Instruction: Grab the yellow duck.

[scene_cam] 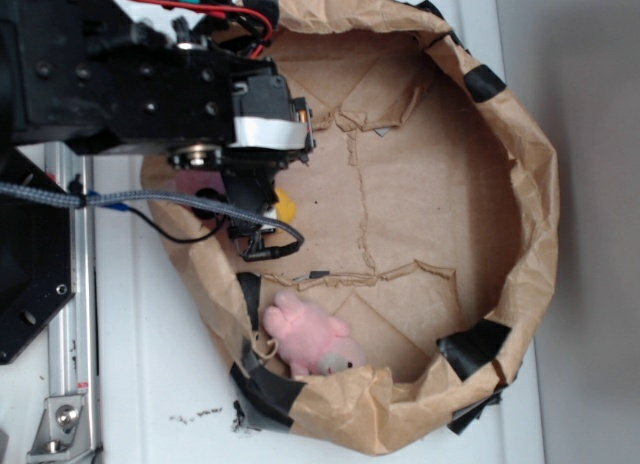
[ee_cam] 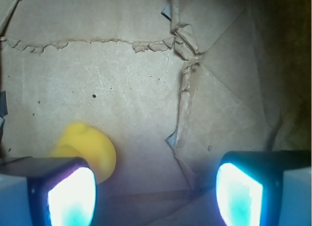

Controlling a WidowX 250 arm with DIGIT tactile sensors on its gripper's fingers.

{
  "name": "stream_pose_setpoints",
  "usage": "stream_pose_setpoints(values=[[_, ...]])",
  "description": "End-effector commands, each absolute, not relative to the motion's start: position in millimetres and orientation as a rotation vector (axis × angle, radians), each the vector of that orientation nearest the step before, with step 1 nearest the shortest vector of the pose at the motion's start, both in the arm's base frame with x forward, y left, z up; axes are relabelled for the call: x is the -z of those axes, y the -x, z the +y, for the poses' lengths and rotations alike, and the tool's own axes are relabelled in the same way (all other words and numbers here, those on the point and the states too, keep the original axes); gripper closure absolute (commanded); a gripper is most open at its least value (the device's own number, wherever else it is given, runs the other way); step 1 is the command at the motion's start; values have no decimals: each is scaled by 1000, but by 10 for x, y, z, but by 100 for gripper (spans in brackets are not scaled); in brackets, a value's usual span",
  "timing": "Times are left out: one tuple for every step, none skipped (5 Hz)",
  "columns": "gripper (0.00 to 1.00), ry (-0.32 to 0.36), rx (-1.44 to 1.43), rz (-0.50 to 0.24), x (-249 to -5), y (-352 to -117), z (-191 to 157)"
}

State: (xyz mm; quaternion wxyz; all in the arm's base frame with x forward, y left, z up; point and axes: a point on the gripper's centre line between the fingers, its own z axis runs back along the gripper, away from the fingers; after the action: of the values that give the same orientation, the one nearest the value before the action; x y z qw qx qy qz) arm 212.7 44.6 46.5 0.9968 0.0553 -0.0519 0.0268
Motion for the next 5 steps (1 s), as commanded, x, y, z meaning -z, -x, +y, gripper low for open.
stream_pose_setpoints(values=[[0,-113,-54,-142,-555,-2124,432],[0,-115,-61,-158,-644,-2053,464],[0,-114,-66,-194,-743,-2036,477],[0,-119,-76,-199,-738,-2073,489],[0,-124,-79,-160,-581,-2134,493]])
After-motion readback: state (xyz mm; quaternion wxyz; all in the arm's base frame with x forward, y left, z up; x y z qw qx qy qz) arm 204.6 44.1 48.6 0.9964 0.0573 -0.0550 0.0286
